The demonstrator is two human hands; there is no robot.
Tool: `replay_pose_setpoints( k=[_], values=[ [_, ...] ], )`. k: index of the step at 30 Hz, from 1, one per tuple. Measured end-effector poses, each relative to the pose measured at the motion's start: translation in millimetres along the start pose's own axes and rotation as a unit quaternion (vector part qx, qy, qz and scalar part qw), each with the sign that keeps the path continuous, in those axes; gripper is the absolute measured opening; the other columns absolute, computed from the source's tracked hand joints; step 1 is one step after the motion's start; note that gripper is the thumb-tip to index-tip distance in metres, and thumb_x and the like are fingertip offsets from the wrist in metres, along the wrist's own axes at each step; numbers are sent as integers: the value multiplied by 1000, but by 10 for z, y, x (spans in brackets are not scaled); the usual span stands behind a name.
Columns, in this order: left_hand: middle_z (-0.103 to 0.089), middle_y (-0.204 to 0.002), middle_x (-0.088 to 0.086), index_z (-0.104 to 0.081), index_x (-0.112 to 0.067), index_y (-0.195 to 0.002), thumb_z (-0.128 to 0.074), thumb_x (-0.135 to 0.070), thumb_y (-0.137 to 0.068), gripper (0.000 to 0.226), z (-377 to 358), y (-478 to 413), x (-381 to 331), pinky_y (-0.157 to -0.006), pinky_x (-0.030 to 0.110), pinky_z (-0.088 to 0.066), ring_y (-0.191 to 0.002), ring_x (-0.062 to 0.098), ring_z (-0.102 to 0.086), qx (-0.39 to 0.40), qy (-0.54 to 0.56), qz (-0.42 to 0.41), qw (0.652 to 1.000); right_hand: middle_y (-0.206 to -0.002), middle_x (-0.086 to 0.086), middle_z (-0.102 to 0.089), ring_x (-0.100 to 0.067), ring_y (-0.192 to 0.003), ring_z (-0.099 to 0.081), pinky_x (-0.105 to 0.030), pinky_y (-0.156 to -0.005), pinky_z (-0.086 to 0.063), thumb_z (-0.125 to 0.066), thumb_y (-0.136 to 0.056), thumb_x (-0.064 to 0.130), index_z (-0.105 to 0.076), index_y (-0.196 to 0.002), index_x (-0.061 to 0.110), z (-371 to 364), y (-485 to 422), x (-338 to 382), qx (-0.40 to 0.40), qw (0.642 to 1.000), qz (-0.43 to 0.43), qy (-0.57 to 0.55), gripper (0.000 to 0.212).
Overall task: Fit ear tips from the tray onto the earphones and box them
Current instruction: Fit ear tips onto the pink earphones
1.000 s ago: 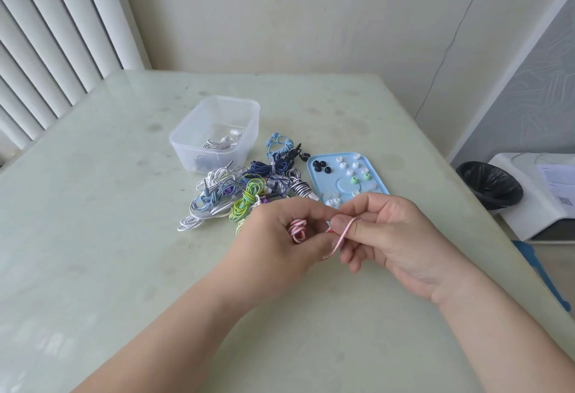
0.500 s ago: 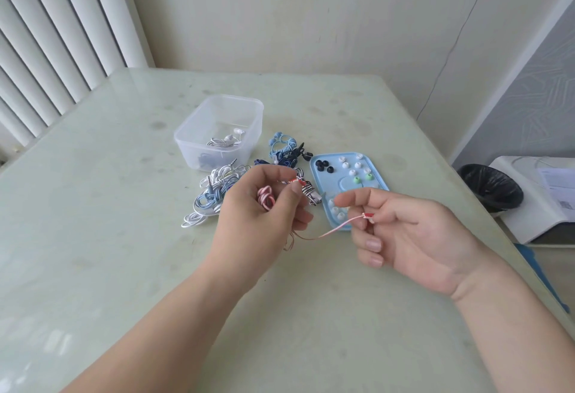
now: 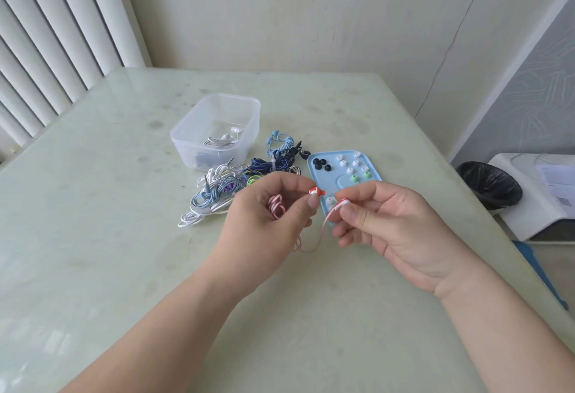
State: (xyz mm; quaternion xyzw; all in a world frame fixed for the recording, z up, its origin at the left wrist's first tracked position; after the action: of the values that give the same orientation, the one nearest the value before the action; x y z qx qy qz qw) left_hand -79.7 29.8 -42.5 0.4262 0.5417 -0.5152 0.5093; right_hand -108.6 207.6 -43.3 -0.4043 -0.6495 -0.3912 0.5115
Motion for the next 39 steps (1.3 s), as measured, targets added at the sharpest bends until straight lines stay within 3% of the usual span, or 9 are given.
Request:
replay_pose_setpoints(
  k=[6,11,15,18,21,27,30,34,39],
  values=[
    [-77,-87,5,-75,-12,-99,-73,-12,-95,5,-68,3,55,-63,24,-55,-73,16,-70,30,29,2,999,-83,-25,-74,-33,-70,-71,-37,-66,-58,-81,-67,3,-72,-97,-4,-24,2,-26,-25,999,23,38,32],
    [-75,-85,7,-70,-6,-102,-67,-10,-99,6,-152,36,87,-57,29,-53,-65,19,-62,53,45,11,998,-76,-23,-74,-27,-62,-67,-33,-60,-57,-87,-62,11,-77,-79,3,-22,12,-24,-57,994,49,78,21],
    [-75,-88,10,-68,-9,-101,-67,-9,-99,3,-174,45,104,-63,50,-60,-70,25,-68,61,33,12,998,-75,-22,-74,-27,-64,-68,-34,-64,-58,-86,-71,1,-78,-82,3,-20,16,-45,-57,992,53,98,13],
    [-75,-85,13,-69,-7,-101,-67,-5,-98,4,-132,25,120,-61,40,-59,-68,21,-70,31,42,15,999,-80,-21,-75,-30,-67,-72,-33,-61,-58,-76,-80,-9,-76,-97,1,-8,15,-48,-59,996,22,68,20],
    [-75,-83,11,-70,-6,-101,-68,-5,-98,5,-94,8,173,-66,38,-59,-70,22,-72,6,67,48,997,-83,-21,-75,-30,-63,-69,-33,-51,-54,-72,-90,2,-71,-106,2,177,2,-1,-128,991,4,31,16],
    [-72,-82,10,-71,-7,-101,-67,-6,-99,5,-107,2,257,-69,40,-57,-69,24,-71,15,96,98,990,-73,11,-70,-4,-51,-54,-13,-53,-42,-74,-90,11,-76,-88,21,364,-36,29,-216,916,101,322,11],
    [-72,-85,13,-70,-5,-103,-66,-6,-99,6,-124,5,273,-67,38,-57,-69,23,-69,26,117,114,986,-82,15,-65,-4,-58,-52,-24,-62,-47,-76,-86,14,-76,-84,26,298,-77,-36,-189,855,128,465,12],
    [-72,-86,15,-70,-4,-104,-66,-5,-99,6,-129,6,283,-67,37,-58,-71,24,-70,33,122,117,985,-85,14,-63,0,-65,-53,-27,-60,-43,-80,-82,29,-75,-80,31,309,-89,-74,-183,825,110,523,7],
    [-70,-88,15,-68,-4,-113,-65,-3,-99,15,-132,7,287,-67,38,-59,-72,25,-70,33,143,123,981,-82,11,-63,-7,-73,-60,-36,-66,-54,-78,-84,22,-73,-76,26,292,-109,-58,-191,817,122,530,10]
  ],
)
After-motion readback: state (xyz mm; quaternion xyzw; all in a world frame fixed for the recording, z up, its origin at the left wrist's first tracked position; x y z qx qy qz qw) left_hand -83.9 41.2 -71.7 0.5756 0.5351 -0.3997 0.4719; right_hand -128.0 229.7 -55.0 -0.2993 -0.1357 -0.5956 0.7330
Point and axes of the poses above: each hand's wrist, its own y-axis away from the middle knuckle, its own z-axis out of the back of the hand, x = y × z, the point moved 6 cm from there along -y, towards the middle knuckle
